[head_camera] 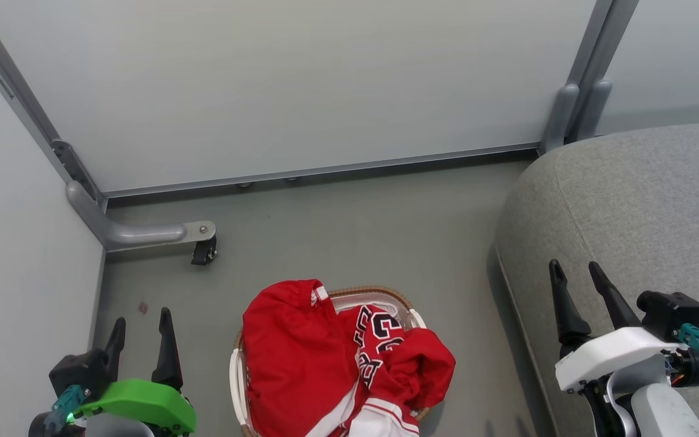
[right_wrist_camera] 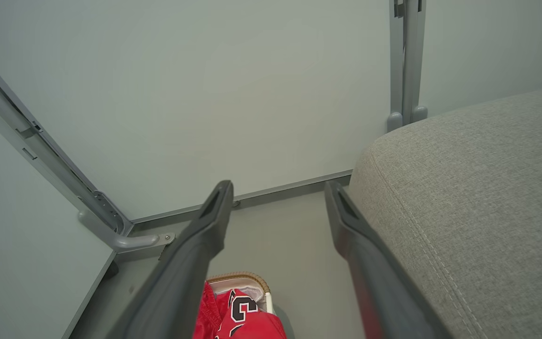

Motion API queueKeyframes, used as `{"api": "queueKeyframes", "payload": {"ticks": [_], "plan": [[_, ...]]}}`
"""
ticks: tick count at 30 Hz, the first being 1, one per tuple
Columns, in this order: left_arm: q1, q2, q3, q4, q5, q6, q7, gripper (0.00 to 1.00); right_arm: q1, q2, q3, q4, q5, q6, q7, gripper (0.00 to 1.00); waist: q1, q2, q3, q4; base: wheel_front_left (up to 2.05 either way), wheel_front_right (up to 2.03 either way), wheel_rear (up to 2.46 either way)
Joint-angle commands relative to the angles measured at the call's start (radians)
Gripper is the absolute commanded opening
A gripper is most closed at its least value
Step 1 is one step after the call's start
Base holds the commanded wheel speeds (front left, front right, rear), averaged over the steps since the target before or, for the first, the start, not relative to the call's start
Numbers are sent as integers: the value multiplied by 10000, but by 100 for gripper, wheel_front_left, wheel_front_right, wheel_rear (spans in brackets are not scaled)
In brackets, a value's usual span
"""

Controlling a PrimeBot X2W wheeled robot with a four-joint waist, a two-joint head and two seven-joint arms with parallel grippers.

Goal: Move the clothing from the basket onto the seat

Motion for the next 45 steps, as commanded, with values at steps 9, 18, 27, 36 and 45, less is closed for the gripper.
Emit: {"api": "queueKeyframes", "payload": {"ticks": [9, 18, 27, 36, 45], "plan": [[64, -104, 30, -22, 913, -289, -257, 100, 53, 26, 94, -107, -1029, 3, -268, 100, 0, -1, 182, -14, 0, 0, 0], [-557, -246, -6, 44, 1530, -535, -444, 100, -546, 100, 79, -311, -1860, 3, -457, 100, 0, -1, 1214, -130, 0, 0, 0], [-1842, -329, -446, 563, 1823, -761, -611, 100, -1580, 194, 83, -870, -2812, 2, -617, 100, 0, -1, 3002, -495, 0, 0, 0], [-3627, 105, -1632, 1259, 1830, -762, -767, 100, -2783, 197, 306, -1603, -3149, 1, -789, 100, 0, -1, 5218, -968, 0, 0, 0], [-5428, 873, -3205, 1972, 1639, -764, -826, 100, -3600, 202, 438, -2099, -2987, 1, -840, 100, 0, -1, 7092, -1368, 0, 0, 0]]}}
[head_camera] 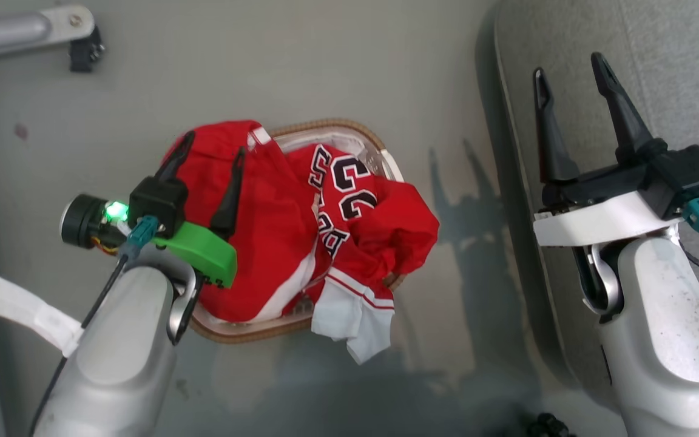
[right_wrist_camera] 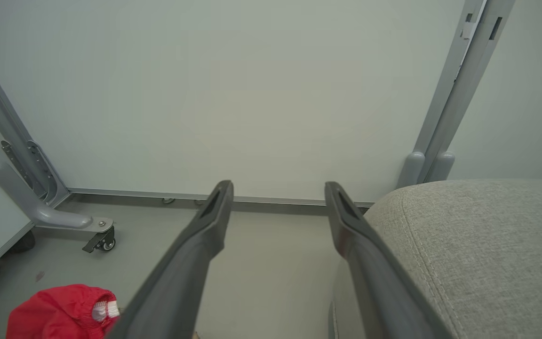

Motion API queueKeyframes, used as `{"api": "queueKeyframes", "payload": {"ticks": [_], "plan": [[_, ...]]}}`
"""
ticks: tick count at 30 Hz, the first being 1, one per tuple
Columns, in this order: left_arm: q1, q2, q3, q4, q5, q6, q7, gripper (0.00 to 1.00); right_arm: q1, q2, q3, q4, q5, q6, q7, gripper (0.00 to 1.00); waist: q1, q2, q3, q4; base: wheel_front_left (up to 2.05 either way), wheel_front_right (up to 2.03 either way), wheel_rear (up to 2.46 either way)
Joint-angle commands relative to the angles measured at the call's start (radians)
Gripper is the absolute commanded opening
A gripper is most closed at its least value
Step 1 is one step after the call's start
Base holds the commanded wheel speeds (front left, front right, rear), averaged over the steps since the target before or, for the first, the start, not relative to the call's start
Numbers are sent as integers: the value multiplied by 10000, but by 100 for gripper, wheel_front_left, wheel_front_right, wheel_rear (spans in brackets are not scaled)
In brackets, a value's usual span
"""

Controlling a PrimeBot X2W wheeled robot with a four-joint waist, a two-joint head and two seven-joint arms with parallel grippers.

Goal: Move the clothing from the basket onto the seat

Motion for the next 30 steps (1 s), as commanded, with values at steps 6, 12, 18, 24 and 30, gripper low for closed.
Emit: {"api": "queueKeyframes", "payload": {"ticks": [6, 12, 18, 24, 30], "plan": [[-1103, 535, -885, 504, -292, -17, -24, 100, -516, -26, 122, -352, 334, -3, -48, 100, -2, 0, 2272, -783, 0, 0, 0], [-1841, 829, -1594, 1235, -401, -17, -24, 100, -720, -25, 278, -626, 549, -3, -48, 100, -2, 0, 2982, -1078, 0, 0, 0], [-2613, 1079, -2337, 2428, -487, -16, -25, 100, -779, -23, 538, -807, 655, -3, -48, 100, -2, 0, 3492, -1347, 0, 0, 0], [-3345, 1157, -3360, 3918, -635, -16, -24, 100, -639, -20, 702, -855, 831, -3, -48, 100, -2, 0, 3825, -1482, 0, 0, 0], [-3821, 879, -4498, 5405, -1018, -16, 168, 100, -589, -21, 802, -869, 941, -3, -48, 100, -2, 0, 3986, -1528, 0, 0, 0]]}}
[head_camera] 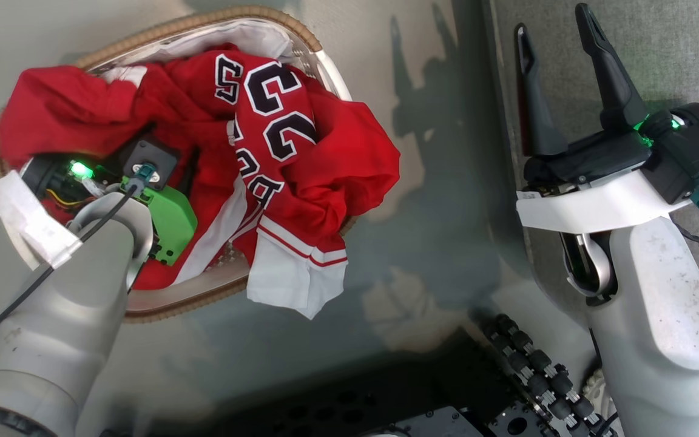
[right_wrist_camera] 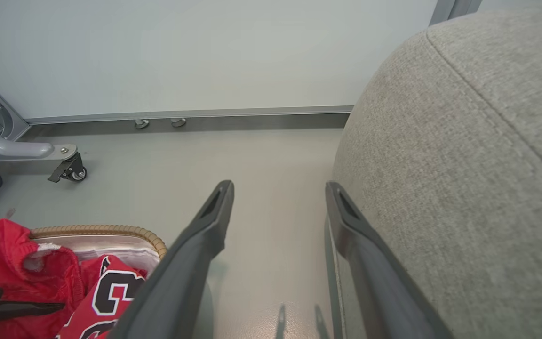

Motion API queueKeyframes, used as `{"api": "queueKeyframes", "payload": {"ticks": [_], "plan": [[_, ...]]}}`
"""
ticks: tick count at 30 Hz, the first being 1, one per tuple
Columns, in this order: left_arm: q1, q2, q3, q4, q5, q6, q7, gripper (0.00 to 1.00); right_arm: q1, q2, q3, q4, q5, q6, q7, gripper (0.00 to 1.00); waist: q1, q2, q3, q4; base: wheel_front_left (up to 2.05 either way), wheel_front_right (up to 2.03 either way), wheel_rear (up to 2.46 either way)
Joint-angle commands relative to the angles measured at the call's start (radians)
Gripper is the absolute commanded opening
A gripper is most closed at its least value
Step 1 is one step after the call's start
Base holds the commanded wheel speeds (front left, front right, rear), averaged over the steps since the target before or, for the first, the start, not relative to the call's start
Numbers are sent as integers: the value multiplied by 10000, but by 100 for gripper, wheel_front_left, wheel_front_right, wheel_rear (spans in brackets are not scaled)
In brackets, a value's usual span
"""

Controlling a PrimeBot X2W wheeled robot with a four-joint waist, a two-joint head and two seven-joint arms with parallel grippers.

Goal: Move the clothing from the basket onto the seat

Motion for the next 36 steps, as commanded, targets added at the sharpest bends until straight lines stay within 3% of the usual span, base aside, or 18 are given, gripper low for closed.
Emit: {"api": "queueKeyframes", "payload": {"ticks": [1, 5, 6, 7, 15, 22, 28, 36], "plan": [[-169, -44, -178, 187, -141, -14, 106, 100, 50, -23, 21, -30, 72, -3, -48, 100, -1, 0, 73, -41, 0, 0, 0], [-304, -158, -745, 621, -634, -14, 410, 97, 87, -24, 75, 3, 114, -3, -48, 100, -1, 0, 60, -64, 0, 0, 0], [-288, -163, -893, 666, -751, -14, 471, 41, 88, -24, 88, 22, 132, -3, -48, 100, -1, 0, 38, -79, 0, 0, 0], [-294, -157, -981, 688, -874, -14, 484, 0, 93, -25, 93, 35, 144, -3, -48, 100, -1, 0, 13, -88, 0, 0, 0], [102, -210, -1662, 806, -1961, -15, 331, 0, 175, -24, 78, 250, 164, -3, -48, 100, -1, 0, -669, -166, 0, 0, 0], [733, -432, -1842, 762, -2748, -15, -104, 0, 483, -25, -67, 545, -16, -5, -48, 100, -1, 0, -2017, -2, 0, 0, 0], [1286, -551, -1431, 167, -3123, -14, -185, 0, 837, -28, -230, 855, -220, -5, -48, 100, -1, 0, -3308, 372, 0, 0, 0], [2567, -648, -202, -1401, -2744, 250, -186, 0, 1538, -27, -476, 1302, -416, -5, -48, 100, -1, 0, -4997, 950, 0, 0, 0]]}}
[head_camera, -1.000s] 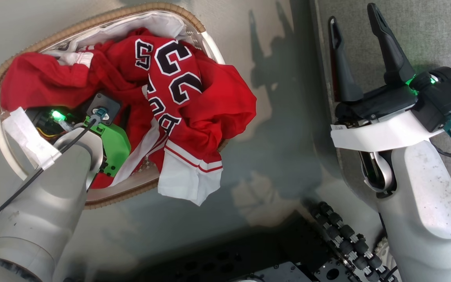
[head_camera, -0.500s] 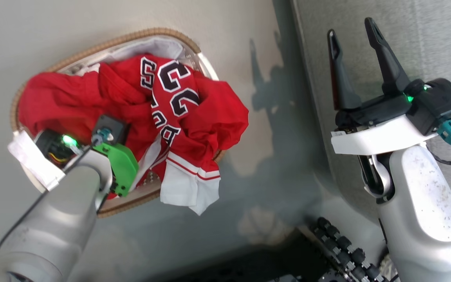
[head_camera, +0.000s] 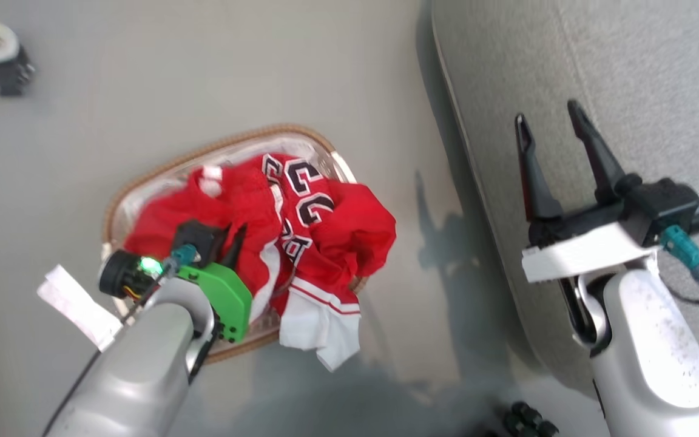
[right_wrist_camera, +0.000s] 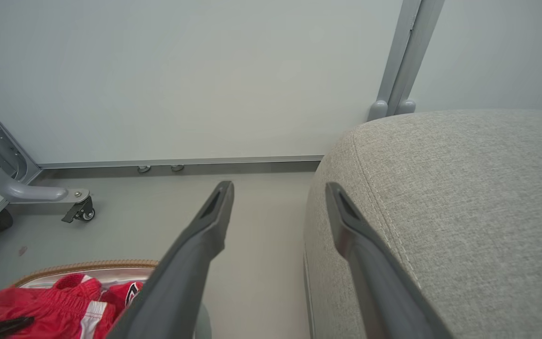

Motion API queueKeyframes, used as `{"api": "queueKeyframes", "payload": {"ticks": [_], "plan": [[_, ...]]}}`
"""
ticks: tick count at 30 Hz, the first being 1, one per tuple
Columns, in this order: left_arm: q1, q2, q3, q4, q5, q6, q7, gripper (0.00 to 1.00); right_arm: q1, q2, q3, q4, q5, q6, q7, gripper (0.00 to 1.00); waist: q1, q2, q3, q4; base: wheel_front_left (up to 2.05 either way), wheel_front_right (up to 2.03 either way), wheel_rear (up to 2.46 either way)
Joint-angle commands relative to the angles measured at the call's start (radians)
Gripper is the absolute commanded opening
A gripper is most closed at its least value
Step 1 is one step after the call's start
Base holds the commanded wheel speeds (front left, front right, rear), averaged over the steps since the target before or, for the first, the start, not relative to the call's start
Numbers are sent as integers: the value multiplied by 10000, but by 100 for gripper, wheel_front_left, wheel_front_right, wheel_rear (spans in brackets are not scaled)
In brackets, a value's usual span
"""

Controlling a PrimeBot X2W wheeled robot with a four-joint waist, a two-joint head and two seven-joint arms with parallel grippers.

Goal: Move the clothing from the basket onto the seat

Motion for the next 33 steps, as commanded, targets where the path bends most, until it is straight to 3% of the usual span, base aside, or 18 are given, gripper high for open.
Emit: {"api": "queueKeyframes", "payload": {"ticks": [1, 21, 33], "plan": [[352, -69, 199, -224, 149, 39, -35, 0, 305, -39, -44, 119, -71, -6, -48, 100, 0, 0, -1433, 673, 0, 0, 0], [3011, -932, 3494, -3970, 1965, 27, -38, 0, 2170, -39, 103, 988, 5, -6, -48, 100, 0, 0, -4542, 1212, 0, 0, 0], [3609, -1419, 4445, -5776, 2494, -155, -37, 0, 3190, -38, 565, 1397, 57, -6, -48, 100, 0, 0, -5590, 1329, 0, 0, 0]]}}
